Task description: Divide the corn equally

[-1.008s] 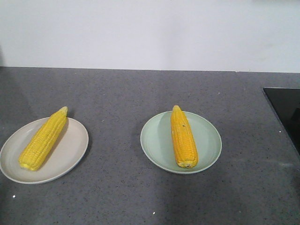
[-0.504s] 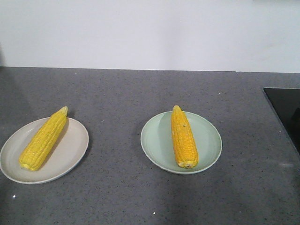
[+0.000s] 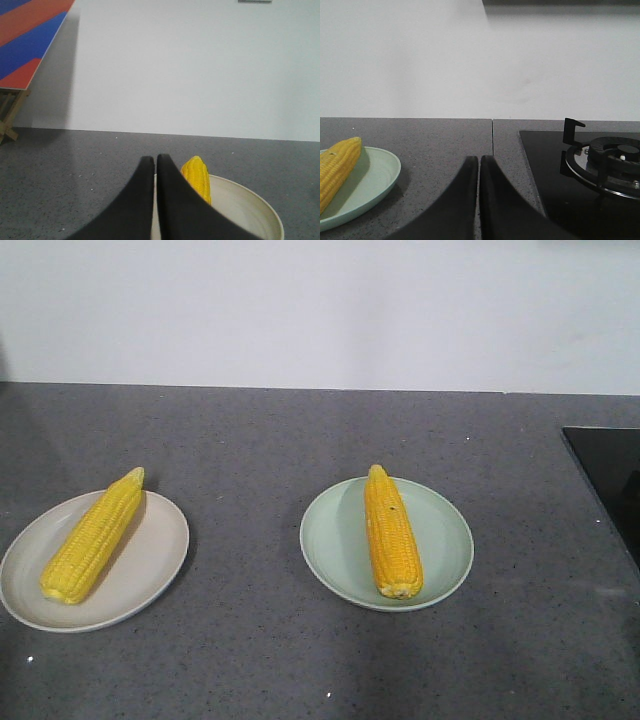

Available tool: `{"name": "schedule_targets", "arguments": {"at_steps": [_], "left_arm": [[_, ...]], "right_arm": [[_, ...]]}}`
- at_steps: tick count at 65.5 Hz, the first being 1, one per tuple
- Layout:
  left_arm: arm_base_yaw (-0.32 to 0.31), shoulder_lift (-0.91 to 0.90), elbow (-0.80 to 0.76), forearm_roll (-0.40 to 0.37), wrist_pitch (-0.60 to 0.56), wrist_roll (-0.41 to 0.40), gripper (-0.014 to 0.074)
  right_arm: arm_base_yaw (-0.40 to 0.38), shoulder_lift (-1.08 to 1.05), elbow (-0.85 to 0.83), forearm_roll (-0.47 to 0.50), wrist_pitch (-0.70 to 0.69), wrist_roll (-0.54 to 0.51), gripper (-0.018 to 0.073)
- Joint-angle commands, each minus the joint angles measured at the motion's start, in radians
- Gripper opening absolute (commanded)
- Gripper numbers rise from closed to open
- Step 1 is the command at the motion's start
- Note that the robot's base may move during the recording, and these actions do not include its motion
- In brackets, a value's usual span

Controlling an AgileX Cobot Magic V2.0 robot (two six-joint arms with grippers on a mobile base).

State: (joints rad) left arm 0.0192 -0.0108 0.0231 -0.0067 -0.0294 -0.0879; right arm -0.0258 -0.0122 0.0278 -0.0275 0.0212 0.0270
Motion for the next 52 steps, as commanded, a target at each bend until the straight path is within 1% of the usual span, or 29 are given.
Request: {"name": "schedule_targets", "arguments": {"at_steps": [1, 52], "left_arm": [[-0.001, -0.015, 0.013, -0.010, -0.078, -0.001, -0.0007], [-0.001, -0.015, 0.013, -0.010, -0.078, -0.001, -0.0007]], "right_arm": [[-0.002, -0.005, 0.013, -0.018, -0.065, -0.009, -0.0008], [-0.002, -0.003, 0.012, -0.017, -0.062, 0.000, -0.0008]]}}
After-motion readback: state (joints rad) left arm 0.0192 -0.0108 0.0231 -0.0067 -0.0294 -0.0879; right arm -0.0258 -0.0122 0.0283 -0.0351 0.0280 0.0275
